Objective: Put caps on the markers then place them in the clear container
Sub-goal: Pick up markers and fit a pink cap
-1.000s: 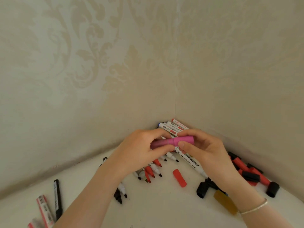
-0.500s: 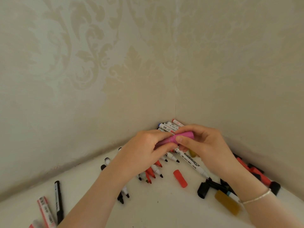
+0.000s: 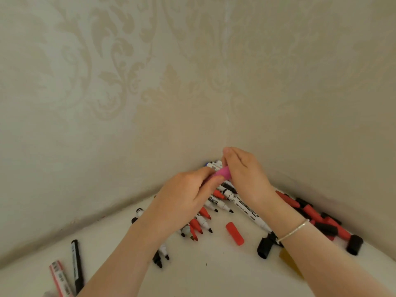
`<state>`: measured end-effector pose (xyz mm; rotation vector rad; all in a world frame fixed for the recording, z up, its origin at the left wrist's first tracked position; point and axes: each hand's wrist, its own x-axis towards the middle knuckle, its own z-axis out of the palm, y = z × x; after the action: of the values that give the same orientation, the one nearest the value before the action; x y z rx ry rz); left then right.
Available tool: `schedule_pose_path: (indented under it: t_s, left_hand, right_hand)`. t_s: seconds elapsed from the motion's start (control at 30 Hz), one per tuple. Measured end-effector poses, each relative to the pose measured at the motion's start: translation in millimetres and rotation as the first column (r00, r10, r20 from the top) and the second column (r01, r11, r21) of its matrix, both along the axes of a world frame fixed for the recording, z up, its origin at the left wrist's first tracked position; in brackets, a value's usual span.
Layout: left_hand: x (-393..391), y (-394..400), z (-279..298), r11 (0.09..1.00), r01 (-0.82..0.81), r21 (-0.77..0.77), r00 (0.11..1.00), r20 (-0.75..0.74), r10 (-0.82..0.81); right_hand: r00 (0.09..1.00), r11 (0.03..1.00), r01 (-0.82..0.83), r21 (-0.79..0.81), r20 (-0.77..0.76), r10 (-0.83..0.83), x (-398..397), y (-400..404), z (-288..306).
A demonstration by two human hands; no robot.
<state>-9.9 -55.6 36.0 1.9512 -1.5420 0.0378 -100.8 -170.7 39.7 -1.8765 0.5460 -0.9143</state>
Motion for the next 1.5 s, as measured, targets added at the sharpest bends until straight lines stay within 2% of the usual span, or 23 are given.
schedule_pose_path:
  t_s: [0.1,0.23,0.3,0.4,0.47,0.53,0.6,0.67,0.8,1.0,1.07,1.17,1.23,1.37,1.5]
  left_hand:
    - [-3,-2,1,0.999,0.006,0.048,1.0,0.027,-0.007]
    - [-5,-3,8,0.989,-0.033,0.145,0.976,0.218,0.001]
    - [-6,-5,10,0.99,-0.048,0.131,0.956,0.292,0.008]
    - [-7,-7,5,0.997,-0.069,0.03,0.893,0.447,0.048]
    - [-7,-7,1,0.998,-0.051,-0.023,0.88,0.472,0.056]
    - [-7,-7,1,1.0,-0.023,-0.016,0.926,0.376,0.027]
    - [-6,-4,5,1.0,0.007,0.018,0.979,0.201,-0.011]
    - [-5,-2,9,0.999,0.028,0.033,0.996,0.083,-0.031]
    - [-2,2,12,0.993,0.097,0.062,0.989,-0.115,-0.089]
    - [-5,1,16,0.982,0.146,0.118,0.933,-0.345,-0.097]
    - [-4,3,18,0.971,0.204,0.12,0.844,-0.524,-0.113]
    - [-1,7,19,0.969,0.24,0.052,0.625,-0.773,-0.113]
    - [0,9,19,0.968,0.248,0.043,0.482,-0.872,-0.085]
    - [0,8,19,0.936,0.349,0.036,0.24,-0.969,-0.052]
    - [-2,3,19,0.935,0.334,-0.119,-0.048,-0.993,-0.109]
  right_hand:
    - [0.998,1.0,0.019,0.004,-0.055,-0.018,4,-1,-7]
    - [0.999,0.989,0.029,0.142,-0.027,-0.026,4,-1,-14]
    - [1.0,0.983,0.003,0.182,-0.02,0.001,4,-5,-12]
    - [0.998,0.979,0.002,0.202,-0.057,0.01,2,-8,-13]
    - [0.996,0.981,0.028,0.194,-0.088,-0.011,-2,-8,-13]
    - [0.995,0.982,0.036,0.186,-0.096,-0.019,-4,-8,-11]
    - [0.996,0.982,0.026,0.185,-0.086,-0.01,-4,-8,-4]
    - [0.998,0.979,0.003,0.204,-0.06,0.009,-5,-9,4]
    - [0.997,0.97,-0.071,0.234,-0.025,0.079,-14,-8,15]
    - [0.996,0.971,-0.076,0.227,-0.017,0.082,-19,-3,17]
    - [0.996,0.977,-0.076,0.201,-0.026,0.083,-16,-4,16]
    - [0.994,0.986,-0.086,0.14,-0.053,0.095,-11,-4,13]
    - [0.991,0.995,-0.082,0.058,-0.099,0.088,-7,-4,14]
    - [0.994,0.995,-0.003,-0.101,-0.106,-0.008,6,-7,25]
    - [0.995,0.991,0.096,-0.098,-0.012,-0.098,20,-7,30]
